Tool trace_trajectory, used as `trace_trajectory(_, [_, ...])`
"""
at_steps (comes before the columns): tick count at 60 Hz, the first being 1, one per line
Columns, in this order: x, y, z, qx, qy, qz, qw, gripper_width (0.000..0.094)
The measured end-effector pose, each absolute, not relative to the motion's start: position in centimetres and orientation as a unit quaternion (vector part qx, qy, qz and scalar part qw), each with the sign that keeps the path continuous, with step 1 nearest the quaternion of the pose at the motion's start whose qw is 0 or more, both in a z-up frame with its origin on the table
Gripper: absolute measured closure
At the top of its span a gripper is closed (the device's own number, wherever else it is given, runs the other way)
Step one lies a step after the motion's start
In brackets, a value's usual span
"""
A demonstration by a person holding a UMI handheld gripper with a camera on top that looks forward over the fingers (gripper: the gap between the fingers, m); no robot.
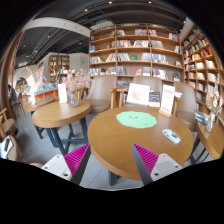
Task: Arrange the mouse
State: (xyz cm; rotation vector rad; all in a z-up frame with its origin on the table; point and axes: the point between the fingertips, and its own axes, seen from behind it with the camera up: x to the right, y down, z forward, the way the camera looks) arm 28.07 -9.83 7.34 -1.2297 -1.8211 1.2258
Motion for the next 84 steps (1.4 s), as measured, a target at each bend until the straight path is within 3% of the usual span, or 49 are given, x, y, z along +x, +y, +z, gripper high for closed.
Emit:
trace_trajectory(5, [27.2,-8.1,6.6,-0.476,-0.684,0.457,0.309,0.0081])
trace_trajectory(6, [28.5,-9.3,7.9,-0.485,-0.682,0.451,0.31,0.0081])
trace_trajectory(36, [22.1,9.2,3.1,-0.609,-0.602,0.351,0.38,0.0081])
trace_trajectory(84, [7.9,16.0,-1.0,-0.641,-0.608,0.281,0.374,0.0081])
